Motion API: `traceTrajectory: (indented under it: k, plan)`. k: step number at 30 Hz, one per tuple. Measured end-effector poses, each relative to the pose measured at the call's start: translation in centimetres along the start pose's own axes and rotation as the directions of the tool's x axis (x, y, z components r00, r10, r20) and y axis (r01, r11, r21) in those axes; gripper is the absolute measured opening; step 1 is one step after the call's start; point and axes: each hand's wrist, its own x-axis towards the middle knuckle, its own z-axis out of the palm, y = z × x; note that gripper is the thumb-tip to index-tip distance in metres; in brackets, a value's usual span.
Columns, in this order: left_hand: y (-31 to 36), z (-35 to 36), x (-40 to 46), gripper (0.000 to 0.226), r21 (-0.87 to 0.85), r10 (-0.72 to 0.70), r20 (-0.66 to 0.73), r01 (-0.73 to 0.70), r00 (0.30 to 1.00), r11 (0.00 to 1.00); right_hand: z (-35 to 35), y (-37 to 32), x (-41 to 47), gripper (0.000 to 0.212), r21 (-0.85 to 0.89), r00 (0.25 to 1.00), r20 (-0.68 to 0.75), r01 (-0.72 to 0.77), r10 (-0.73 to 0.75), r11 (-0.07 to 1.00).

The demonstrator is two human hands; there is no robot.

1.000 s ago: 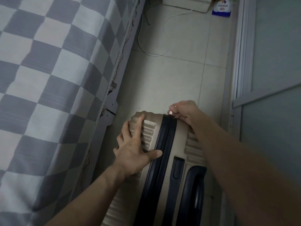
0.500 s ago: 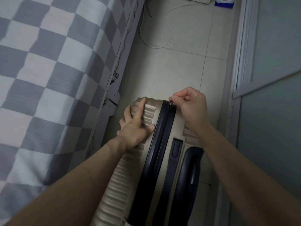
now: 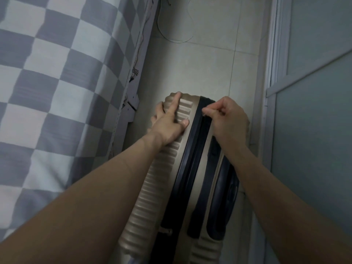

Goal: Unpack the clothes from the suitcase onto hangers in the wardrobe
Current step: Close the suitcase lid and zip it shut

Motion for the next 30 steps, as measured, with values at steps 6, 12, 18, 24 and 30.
traceTrajectory:
  k: [6, 12, 18, 24, 30]
  plan:
    - [-1.2, -0.8, 0.1, 0.071, -0.019, -0.015, -0.079, 0.014, 0.997, 1.000, 1.2, 0.3, -5.6, 0.019, 0.049, 0.989, 0.100, -0.116, 0.111, 0.992]
    - [-2.6, -1.6, 0.1, 0.071, -0.012, -0.002, -0.126, 0.001, 0.992, 1.000, 2.3, 0.1, -8.9, 0.014, -0.044, 0.967, 0.225, -0.115, 0.122, 0.992]
    - [-3.7, -2.0, 0.2, 0.072, -0.018, -0.009, -0.155, 0.006, 0.988, 1.000, 3.1, 1.8, -13.5, 0.011, -0.211, 0.971, 0.206, -0.073, 0.117, 0.975]
    - [-3.9, -1.9, 0.5, 0.073, -0.018, 0.017, -0.166, -0.020, 0.986, 1.000, 2.9, 2.5, -18.0, 0.013, -0.172, 0.971, 0.187, -0.117, 0.149, 0.978]
    - [-4.1, -1.8, 0.5, 0.074, -0.018, 0.031, -0.147, -0.034, 0.989, 0.999, 2.7, 3.3, -21.2, 0.017, -0.188, 0.938, 0.251, -0.195, 0.239, 0.963]
